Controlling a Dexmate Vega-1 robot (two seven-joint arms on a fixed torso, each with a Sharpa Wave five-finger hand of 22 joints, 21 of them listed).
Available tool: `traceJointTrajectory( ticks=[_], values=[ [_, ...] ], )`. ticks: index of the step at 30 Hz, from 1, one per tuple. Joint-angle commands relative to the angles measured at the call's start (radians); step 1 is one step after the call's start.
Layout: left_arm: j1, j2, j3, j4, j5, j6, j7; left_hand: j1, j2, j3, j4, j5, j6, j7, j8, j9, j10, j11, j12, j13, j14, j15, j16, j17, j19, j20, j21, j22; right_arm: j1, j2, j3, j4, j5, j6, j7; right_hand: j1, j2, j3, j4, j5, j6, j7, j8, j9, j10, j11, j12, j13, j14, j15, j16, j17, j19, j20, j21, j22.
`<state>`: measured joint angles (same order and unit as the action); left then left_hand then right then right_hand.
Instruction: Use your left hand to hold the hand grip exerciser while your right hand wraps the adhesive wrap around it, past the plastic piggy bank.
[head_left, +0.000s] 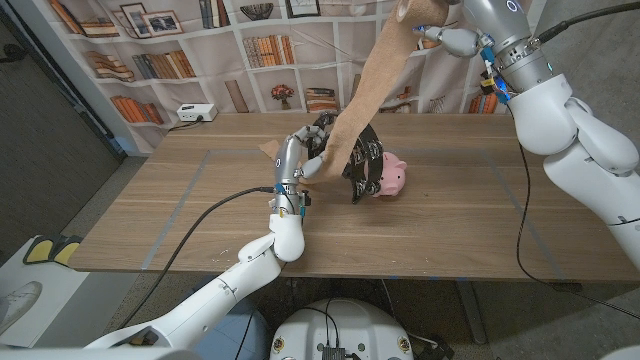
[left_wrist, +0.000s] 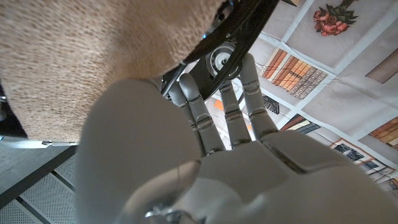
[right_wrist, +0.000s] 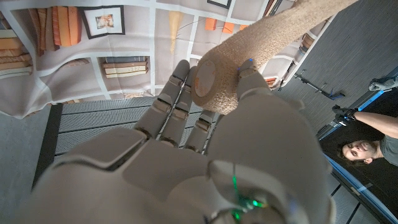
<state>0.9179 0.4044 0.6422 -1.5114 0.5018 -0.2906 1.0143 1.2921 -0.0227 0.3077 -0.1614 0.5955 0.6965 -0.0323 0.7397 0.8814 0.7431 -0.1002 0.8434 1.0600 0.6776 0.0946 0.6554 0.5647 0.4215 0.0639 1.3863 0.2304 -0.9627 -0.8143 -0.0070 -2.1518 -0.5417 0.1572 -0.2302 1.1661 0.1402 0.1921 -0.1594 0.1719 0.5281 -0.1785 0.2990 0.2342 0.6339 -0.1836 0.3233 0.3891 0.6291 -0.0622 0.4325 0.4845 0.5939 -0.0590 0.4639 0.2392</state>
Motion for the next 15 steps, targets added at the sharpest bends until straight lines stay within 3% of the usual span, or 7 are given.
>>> traceJointTrajectory(
  ticks=[1, 15],
  values=[
    [0.007, -0.006, -0.017, -0.007, -0.006, -0.023, 0.011, 0.070, 0.076, 0.041, 0.000, 0.038, 0.000, -0.005, 0.005, -0.001, 0.007, 0.001, 0.005, 0.002, 0.305, -0.279, 0.178, 0.310, 0.088, -0.121, -0.003, 0.004, 0.015, -0.031, -0.024, 0.049, 0.029, -0.058, -0.003, -0.014, 0.023, 0.028, 0.032, 0.008, 0.009, -0.002, 0.001, 0.004, 0.029, -0.018, 0.003, 0.022, -0.003, -0.176, -0.002, 0.004, -0.006, -0.077, 0.005, 0.003],
    [0.024, -0.007, -0.026, -0.015, 0.002, -0.036, 0.017, 0.070, 0.077, 0.040, 0.001, 0.039, 0.000, -0.005, 0.008, -0.004, 0.004, 0.000, 0.008, 0.006, 0.305, -0.282, 0.173, 0.308, 0.089, -0.123, -0.005, 0.003, 0.057, -0.077, -0.056, 0.096, 0.059, -0.118, -0.004, -0.015, 0.023, 0.030, 0.031, 0.008, 0.009, 0.000, 0.000, 0.004, 0.031, -0.019, 0.000, 0.024, -0.006, -0.176, -0.008, 0.005, -0.011, -0.077, 0.012, 0.003]
  ],
)
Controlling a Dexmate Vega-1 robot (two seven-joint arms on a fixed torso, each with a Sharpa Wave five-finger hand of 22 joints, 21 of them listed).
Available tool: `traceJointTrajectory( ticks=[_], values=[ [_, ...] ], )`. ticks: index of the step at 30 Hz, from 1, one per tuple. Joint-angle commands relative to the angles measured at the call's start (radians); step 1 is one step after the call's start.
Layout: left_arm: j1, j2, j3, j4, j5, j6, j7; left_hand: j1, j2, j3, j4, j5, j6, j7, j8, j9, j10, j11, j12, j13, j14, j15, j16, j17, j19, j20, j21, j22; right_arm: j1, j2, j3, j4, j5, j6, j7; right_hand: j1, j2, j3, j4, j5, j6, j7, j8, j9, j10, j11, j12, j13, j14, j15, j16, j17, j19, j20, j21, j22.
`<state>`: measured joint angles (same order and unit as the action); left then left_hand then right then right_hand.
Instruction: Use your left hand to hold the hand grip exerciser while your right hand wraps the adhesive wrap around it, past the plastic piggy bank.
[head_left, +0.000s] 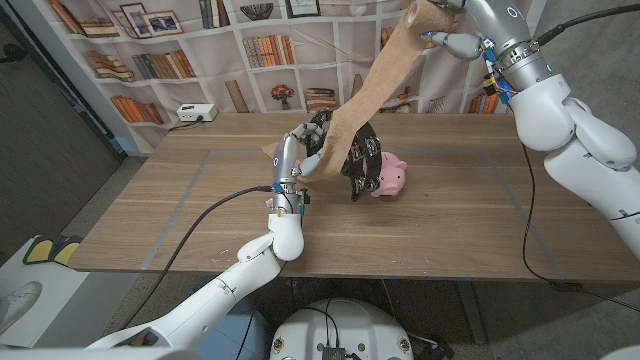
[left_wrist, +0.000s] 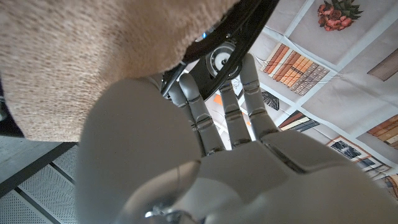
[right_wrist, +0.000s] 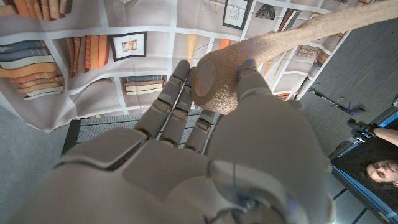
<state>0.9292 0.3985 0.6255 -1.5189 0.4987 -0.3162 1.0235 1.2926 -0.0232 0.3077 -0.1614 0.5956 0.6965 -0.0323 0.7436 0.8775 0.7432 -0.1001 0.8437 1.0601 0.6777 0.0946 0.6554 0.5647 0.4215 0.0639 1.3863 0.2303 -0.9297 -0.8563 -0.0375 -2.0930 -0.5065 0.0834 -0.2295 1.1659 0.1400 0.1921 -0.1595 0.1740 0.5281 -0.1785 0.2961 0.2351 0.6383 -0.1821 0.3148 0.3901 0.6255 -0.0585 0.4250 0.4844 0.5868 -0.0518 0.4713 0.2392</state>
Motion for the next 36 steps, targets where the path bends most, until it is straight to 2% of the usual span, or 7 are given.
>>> traceJointTrajectory(
  ticks=[1, 26, 36],
  values=[
    [0.013, -0.002, -0.010, -0.008, 0.004, -0.012, 0.009, 0.070, 0.078, 0.040, 0.001, 0.039, 0.000, -0.007, 0.006, 0.001, 0.007, 0.001, 0.004, -0.003, 0.308, -0.281, 0.176, 0.311, 0.090, -0.122, -0.004, 0.003, 0.024, -0.037, -0.029, 0.040, 0.025, -0.048, -0.007, -0.016, 0.023, 0.030, 0.032, 0.006, 0.009, -0.001, 0.002, 0.003, 0.027, -0.020, 0.008, 0.024, -0.002, -0.178, -0.001, 0.005, -0.004, -0.085, 0.005, 0.002],
    [0.025, -0.001, -0.023, -0.022, 0.022, -0.045, 0.018, 0.070, 0.078, 0.038, 0.001, 0.039, -0.001, -0.007, 0.010, -0.002, 0.004, -0.001, 0.007, 0.001, 0.309, -0.280, 0.173, 0.312, 0.087, -0.124, -0.006, 0.003, 0.038, -0.089, -0.117, 0.116, 0.075, -0.157, -0.011, -0.019, 0.024, 0.031, 0.033, 0.005, 0.010, -0.001, 0.000, 0.004, 0.026, -0.020, 0.002, 0.025, -0.009, -0.178, -0.010, 0.006, -0.014, -0.082, 0.012, 0.001],
    [0.018, -0.006, -0.023, -0.032, 0.031, -0.084, 0.027, 0.070, 0.078, 0.037, 0.001, 0.039, -0.002, -0.009, 0.013, -0.003, 0.002, 0.001, 0.009, 0.002, 0.308, -0.280, 0.171, 0.312, 0.088, -0.123, -0.007, 0.003, 0.018, -0.116, -0.153, 0.122, 0.093, -0.173, -0.005, -0.022, 0.024, 0.031, 0.034, 0.005, 0.011, 0.000, -0.001, 0.004, 0.028, -0.021, 0.000, 0.025, -0.010, -0.178, -0.012, 0.007, -0.016, -0.081, 0.015, 0.000]
  ],
)
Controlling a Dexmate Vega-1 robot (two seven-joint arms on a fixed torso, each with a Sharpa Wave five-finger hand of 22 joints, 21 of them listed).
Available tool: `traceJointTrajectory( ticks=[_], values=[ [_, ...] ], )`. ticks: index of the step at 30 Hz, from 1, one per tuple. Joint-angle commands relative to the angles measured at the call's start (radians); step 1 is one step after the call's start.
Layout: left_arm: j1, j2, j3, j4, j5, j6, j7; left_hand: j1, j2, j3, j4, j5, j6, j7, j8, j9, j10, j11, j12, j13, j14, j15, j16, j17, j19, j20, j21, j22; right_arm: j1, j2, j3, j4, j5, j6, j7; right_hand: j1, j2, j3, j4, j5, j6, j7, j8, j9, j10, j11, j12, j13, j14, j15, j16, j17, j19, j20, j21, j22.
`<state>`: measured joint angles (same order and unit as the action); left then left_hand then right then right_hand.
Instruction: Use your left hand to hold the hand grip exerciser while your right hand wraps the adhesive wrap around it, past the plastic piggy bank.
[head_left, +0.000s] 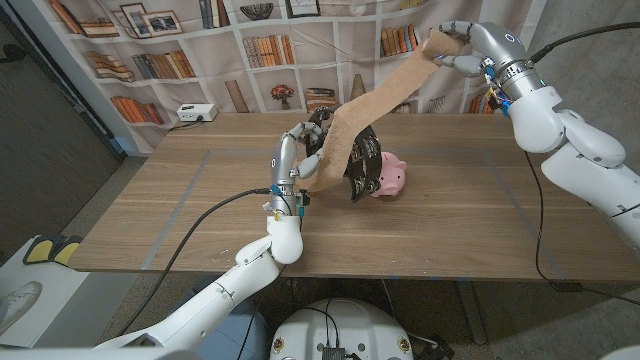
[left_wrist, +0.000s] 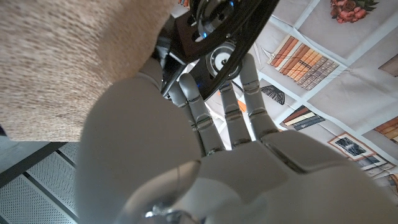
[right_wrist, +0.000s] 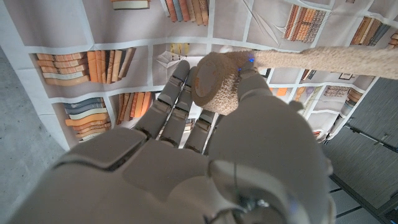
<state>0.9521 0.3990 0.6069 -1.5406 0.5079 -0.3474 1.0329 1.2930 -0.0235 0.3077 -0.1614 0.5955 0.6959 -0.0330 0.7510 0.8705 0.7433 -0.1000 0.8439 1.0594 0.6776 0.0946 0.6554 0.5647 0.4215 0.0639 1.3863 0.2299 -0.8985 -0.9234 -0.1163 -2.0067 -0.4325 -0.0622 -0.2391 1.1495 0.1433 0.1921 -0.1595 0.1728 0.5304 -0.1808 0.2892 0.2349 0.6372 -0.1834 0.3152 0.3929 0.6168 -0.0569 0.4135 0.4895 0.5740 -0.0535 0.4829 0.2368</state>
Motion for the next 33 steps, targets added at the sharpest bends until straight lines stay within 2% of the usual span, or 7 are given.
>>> traceJointTrajectory(
  ticks=[1, 13, 23, 33],
  values=[
    [-0.005, -0.008, -0.005, -0.010, 0.017, -0.061, 0.018, 0.069, 0.079, 0.037, 0.001, 0.039, 0.000, -0.008, 0.004, 0.002, 0.004, 0.000, 0.007, 0.000, 0.306, -0.280, 0.169, 0.310, 0.088, -0.124, -0.008, 0.002, -0.016, -0.049, -0.077, 0.037, 0.025, -0.028, 0.006, -0.005, 0.021, 0.031, 0.033, 0.007, 0.009, 0.003, 0.007, 0.004, 0.030, -0.019, 0.000, 0.023, -0.002, -0.180, -0.001, 0.002, -0.003, -0.079, 0.005, 0.003],
    [0.013, -0.060, -0.034, -0.016, -0.095, -0.187, -0.026, 0.069, 0.080, 0.036, 0.001, 0.038, -0.003, -0.006, 0.008, 0.002, 0.002, -0.003, 0.010, 0.004, 0.307, -0.281, 0.167, 0.311, 0.090, -0.122, -0.007, 0.002, -0.017, -0.061, -0.125, 0.039, 0.038, -0.034, 0.019, -0.007, 0.021, 0.031, 0.034, 0.007, 0.008, 0.002, 0.005, 0.005, 0.032, -0.019, -0.002, 0.024, -0.001, -0.179, -0.002, 0.004, -0.006, -0.078, 0.008, 0.002],
    [0.040, -0.098, -0.075, -0.025, -0.119, -0.235, -0.053, 0.070, 0.079, 0.034, 0.000, 0.037, -0.005, -0.005, 0.008, 0.000, 0.002, -0.003, 0.009, 0.000, 0.306, -0.279, 0.167, 0.313, 0.087, -0.123, -0.009, 0.001, -0.011, -0.068, -0.160, 0.042, 0.043, -0.038, 0.036, -0.011, 0.022, 0.031, 0.036, 0.007, 0.009, 0.003, 0.004, 0.005, 0.033, -0.019, -0.004, 0.025, -0.001, -0.179, -0.004, 0.006, -0.007, -0.079, 0.013, 0.001],
    [0.057, -0.149, -0.103, -0.010, -0.225, -0.293, -0.129, 0.071, 0.081, 0.034, 0.001, 0.037, -0.006, -0.006, 0.009, -0.001, 0.000, -0.001, 0.011, 0.001, 0.306, -0.279, 0.166, 0.313, 0.087, -0.122, -0.009, 0.003, -0.046, -0.080, -0.166, 0.030, 0.063, -0.035, 0.037, -0.011, 0.023, 0.032, 0.035, 0.007, 0.011, 0.004, 0.004, 0.005, 0.033, -0.019, -0.006, 0.026, 0.000, -0.180, -0.005, 0.007, -0.009, -0.079, 0.016, 0.000]
  ],
)
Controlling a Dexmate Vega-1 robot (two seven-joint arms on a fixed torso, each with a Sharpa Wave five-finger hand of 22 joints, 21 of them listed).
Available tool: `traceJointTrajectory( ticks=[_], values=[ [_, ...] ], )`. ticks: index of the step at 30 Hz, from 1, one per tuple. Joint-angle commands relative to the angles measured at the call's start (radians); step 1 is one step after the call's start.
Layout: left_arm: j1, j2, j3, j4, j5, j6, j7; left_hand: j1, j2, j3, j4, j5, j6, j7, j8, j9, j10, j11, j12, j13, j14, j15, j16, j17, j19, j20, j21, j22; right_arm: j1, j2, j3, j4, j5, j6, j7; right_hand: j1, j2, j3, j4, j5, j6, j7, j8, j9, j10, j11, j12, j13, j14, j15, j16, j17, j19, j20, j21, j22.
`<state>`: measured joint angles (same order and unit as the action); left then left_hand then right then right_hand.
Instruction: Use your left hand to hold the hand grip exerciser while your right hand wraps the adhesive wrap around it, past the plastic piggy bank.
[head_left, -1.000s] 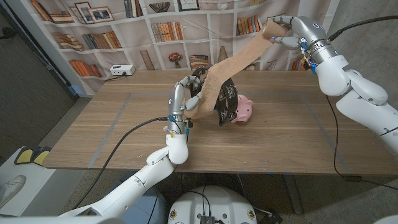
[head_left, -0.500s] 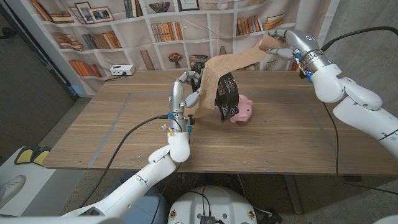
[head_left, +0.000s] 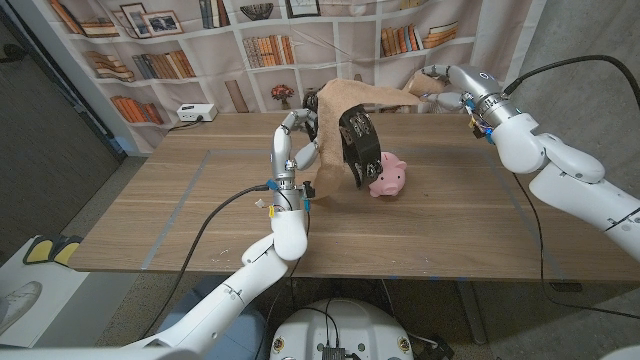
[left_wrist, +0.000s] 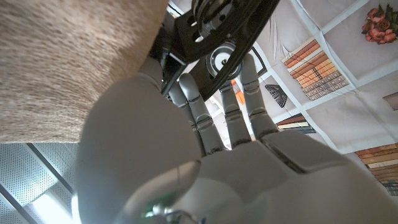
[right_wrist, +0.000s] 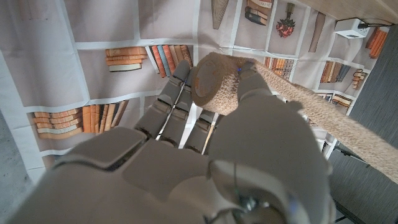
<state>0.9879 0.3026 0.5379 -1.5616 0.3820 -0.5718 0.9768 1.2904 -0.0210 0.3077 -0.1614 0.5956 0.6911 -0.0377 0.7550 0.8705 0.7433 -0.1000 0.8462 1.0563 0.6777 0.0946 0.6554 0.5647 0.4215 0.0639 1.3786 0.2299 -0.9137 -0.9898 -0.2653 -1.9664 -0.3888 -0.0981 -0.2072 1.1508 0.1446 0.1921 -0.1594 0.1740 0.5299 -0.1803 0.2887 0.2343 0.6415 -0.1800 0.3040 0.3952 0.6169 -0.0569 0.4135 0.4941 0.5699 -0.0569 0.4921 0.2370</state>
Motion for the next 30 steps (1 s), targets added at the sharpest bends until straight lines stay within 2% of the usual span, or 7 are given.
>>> traceJointTrajectory(
  ticks=[1, 18, 23, 27, 30],
  values=[
    [0.023, -0.059, -0.037, 0.013, -0.111, -0.072, -0.081, 0.073, 0.079, 0.034, 0.001, 0.037, -0.003, -0.002, 0.007, 0.002, 0.000, 0.000, 0.007, 0.002, 0.304, -0.278, 0.164, 0.311, 0.086, -0.122, -0.001, 0.003, -0.036, -0.014, -0.016, -0.013, 0.023, 0.004, 0.003, -0.013, 0.021, 0.032, 0.035, 0.006, 0.011, 0.003, 0.005, 0.006, 0.029, -0.022, 0.005, 0.024, 0.000, -0.180, -0.005, 0.003, -0.005, -0.075, 0.007, 0.000],
    [0.038, -0.132, -0.079, 0.035, -0.142, -0.093, -0.115, 0.075, 0.082, 0.031, 0.001, 0.032, -0.011, 0.002, 0.005, -0.003, -0.006, 0.000, 0.005, -0.001, 0.295, -0.280, 0.157, 0.307, 0.081, -0.121, -0.005, -0.001, -0.126, -0.038, 0.007, -0.105, 0.060, 0.076, 0.018, -0.018, 0.021, 0.032, 0.037, 0.006, 0.016, 0.004, 0.005, 0.006, 0.038, -0.022, 0.006, 0.027, 0.005, -0.179, -0.004, 0.007, -0.010, -0.069, 0.013, -0.002],
    [0.044, -0.157, -0.080, 0.034, -0.207, -0.098, -0.149, 0.077, 0.084, 0.030, 0.001, 0.030, -0.013, 0.001, 0.005, -0.004, -0.012, 0.000, 0.005, 0.001, 0.296, -0.279, 0.158, 0.310, 0.079, -0.122, -0.007, -0.005, -0.149, -0.041, 0.006, -0.126, 0.073, 0.110, 0.035, -0.021, 0.020, 0.031, 0.039, 0.005, 0.017, 0.005, 0.005, 0.006, 0.038, -0.022, 0.005, 0.027, 0.004, -0.177, -0.006, 0.006, -0.011, -0.067, 0.015, -0.002],
    [0.054, -0.186, -0.073, 0.029, -0.316, -0.097, -0.201, 0.078, 0.087, 0.031, 0.001, 0.029, -0.016, 0.004, 0.004, -0.005, -0.019, 0.001, 0.005, 0.003, 0.293, -0.278, 0.157, 0.311, 0.074, -0.122, -0.007, -0.004, -0.174, -0.033, 0.011, -0.141, 0.104, 0.140, 0.046, -0.025, 0.022, 0.030, 0.041, 0.005, 0.019, 0.007, 0.005, 0.006, 0.043, -0.022, 0.006, 0.028, 0.009, -0.177, -0.004, 0.008, -0.012, -0.066, 0.017, -0.003],
    [0.060, -0.198, -0.075, 0.027, -0.328, -0.094, -0.215, 0.079, 0.087, 0.029, 0.001, 0.026, -0.017, 0.001, 0.004, -0.006, -0.021, 0.000, 0.004, 0.002, 0.288, -0.279, 0.153, 0.310, 0.072, -0.121, -0.007, -0.005, -0.190, -0.027, 0.012, -0.150, 0.107, 0.152, 0.047, -0.026, 0.022, 0.030, 0.042, 0.006, 0.020, 0.007, 0.005, 0.006, 0.045, -0.022, 0.006, 0.028, 0.010, -0.177, -0.004, 0.008, -0.013, -0.066, 0.018, -0.003]
  ],
)
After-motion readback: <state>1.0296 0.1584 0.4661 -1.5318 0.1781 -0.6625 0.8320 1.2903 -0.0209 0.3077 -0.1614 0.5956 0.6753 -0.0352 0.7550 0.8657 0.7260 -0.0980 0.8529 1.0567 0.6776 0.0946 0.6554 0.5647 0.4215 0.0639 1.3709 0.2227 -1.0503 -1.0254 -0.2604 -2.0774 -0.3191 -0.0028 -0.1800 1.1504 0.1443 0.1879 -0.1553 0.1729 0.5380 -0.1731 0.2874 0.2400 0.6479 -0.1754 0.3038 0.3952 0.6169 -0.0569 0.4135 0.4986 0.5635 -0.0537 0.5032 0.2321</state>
